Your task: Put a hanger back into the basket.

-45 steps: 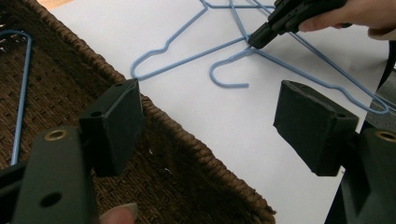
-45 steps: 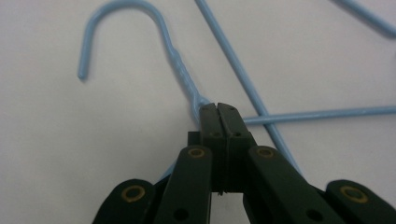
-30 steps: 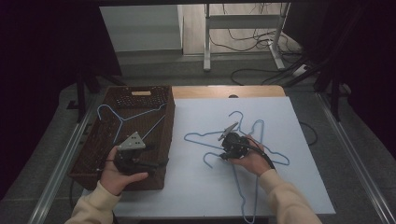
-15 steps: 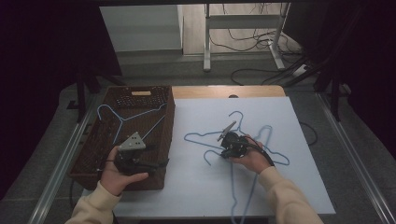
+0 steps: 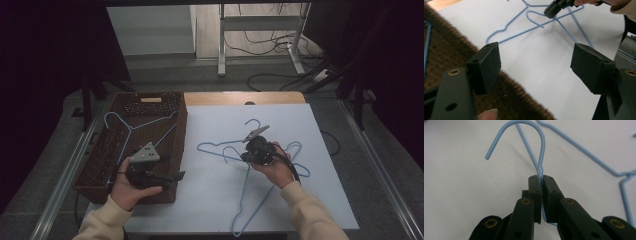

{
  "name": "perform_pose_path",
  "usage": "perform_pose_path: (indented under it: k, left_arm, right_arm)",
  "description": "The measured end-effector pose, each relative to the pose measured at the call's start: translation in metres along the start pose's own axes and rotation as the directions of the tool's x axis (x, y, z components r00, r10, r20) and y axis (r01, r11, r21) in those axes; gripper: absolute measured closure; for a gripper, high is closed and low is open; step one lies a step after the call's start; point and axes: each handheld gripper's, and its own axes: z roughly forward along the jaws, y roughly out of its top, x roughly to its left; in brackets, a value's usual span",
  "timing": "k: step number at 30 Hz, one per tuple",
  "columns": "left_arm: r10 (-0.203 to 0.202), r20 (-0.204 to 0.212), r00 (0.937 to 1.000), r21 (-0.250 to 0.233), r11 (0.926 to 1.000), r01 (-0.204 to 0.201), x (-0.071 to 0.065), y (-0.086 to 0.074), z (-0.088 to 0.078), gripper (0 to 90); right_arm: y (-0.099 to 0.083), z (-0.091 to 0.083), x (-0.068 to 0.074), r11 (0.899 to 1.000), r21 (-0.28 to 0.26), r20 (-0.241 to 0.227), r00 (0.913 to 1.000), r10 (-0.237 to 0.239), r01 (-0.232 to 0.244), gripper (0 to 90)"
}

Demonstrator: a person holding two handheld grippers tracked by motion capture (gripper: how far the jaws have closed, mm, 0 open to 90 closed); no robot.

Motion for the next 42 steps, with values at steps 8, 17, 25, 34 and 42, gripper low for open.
perform_pose_path:
  k: [8, 17, 25, 34, 42]
  left_arm:
    - [0.010, 0.042, 0.9991, 0.041, 0.9991, -0.011, -0.022, 0.015, 0.026, 23.8]
    - [-0.011, 0.083, 0.9965, 0.108, 0.9942, 0.002, -0.039, 0.024, 0.062, 23.5]
    - [-0.074, 0.145, 0.9867, 0.126, 0.9905, 0.056, -0.045, 0.029, 0.089, 24.1]
    - [-0.114, 0.181, 0.9769, 0.181, 0.9803, 0.080, -0.057, 0.033, 0.135, 27.5]
    - [-0.179, 0.195, 0.9644, 0.229, 0.9645, 0.132, -0.055, 0.031, 0.173, 40.3]
  right_arm:
    - [-0.004, -0.013, 0.000, 0.996, -0.063, 0.020, 0.9980, 0.060, -0.059, 86.0]
    - [-0.004, -0.023, 0.002, 0.991, -0.108, 0.044, 0.9958, 0.081, -0.076, 86.0]
    - [-0.004, -0.026, 0.003, 0.986, -0.128, 0.050, 0.9925, 0.112, -0.104, 86.0]
    - [-0.004, -0.029, 0.003, 0.980, -0.149, 0.057, 0.9882, 0.142, -0.132, 86.0]
    - [-0.004, -0.031, 0.004, 0.976, -0.162, 0.056, 0.9863, 0.155, -0.144, 85.9]
